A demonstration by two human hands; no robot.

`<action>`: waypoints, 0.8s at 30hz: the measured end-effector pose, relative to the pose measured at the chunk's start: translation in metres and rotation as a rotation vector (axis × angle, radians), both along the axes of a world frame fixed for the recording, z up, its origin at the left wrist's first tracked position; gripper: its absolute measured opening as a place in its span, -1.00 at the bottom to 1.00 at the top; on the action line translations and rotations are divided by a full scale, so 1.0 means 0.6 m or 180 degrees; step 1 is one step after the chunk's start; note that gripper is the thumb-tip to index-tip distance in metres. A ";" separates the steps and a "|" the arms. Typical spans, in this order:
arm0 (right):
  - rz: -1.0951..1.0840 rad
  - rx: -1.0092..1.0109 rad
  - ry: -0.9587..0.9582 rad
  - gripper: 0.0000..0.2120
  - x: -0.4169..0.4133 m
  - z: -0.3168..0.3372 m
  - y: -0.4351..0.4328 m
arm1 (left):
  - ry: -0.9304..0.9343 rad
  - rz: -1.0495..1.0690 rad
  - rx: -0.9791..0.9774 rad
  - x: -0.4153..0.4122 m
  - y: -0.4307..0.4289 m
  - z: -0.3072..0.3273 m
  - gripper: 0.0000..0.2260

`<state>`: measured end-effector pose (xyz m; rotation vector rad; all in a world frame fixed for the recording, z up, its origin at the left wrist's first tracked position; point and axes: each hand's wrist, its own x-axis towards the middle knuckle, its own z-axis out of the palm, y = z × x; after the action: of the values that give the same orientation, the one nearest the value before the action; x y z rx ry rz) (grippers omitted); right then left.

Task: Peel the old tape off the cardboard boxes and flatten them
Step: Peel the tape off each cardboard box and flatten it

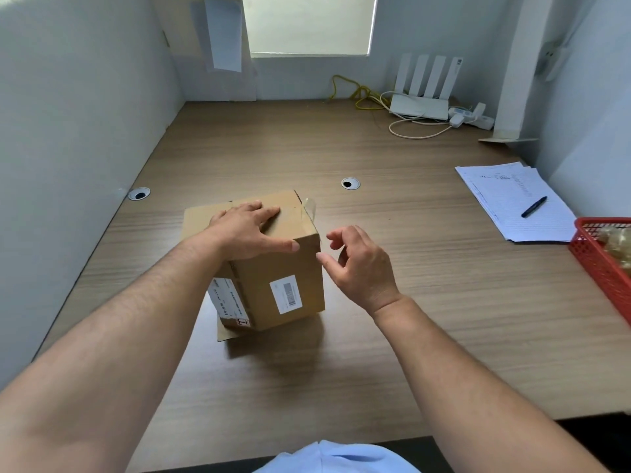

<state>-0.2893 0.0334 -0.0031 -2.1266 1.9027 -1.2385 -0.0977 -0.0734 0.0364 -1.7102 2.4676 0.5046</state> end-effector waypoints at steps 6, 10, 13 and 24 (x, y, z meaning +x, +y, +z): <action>-0.0329 -0.0696 0.0694 -0.77 0.013 0.004 -0.019 | -0.0011 0.0069 0.0054 -0.004 -0.009 0.002 0.07; -0.0386 -0.1061 0.0987 -0.90 0.011 0.001 -0.031 | -0.0011 0.0057 0.0053 -0.004 -0.007 0.002 0.05; -0.0249 -0.1179 0.1001 -0.94 0.008 0.002 -0.036 | -0.0006 0.0044 0.0039 -0.002 -0.005 0.002 0.07; 0.0443 0.1719 -0.3561 -0.76 0.005 0.025 -0.057 | 0.0111 -0.0139 -0.0077 0.014 0.010 -0.021 0.04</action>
<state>-0.2863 -0.0008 0.0117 -0.9109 1.2977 -1.2530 -0.0892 -0.0677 0.0237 -1.6664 2.5393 0.5064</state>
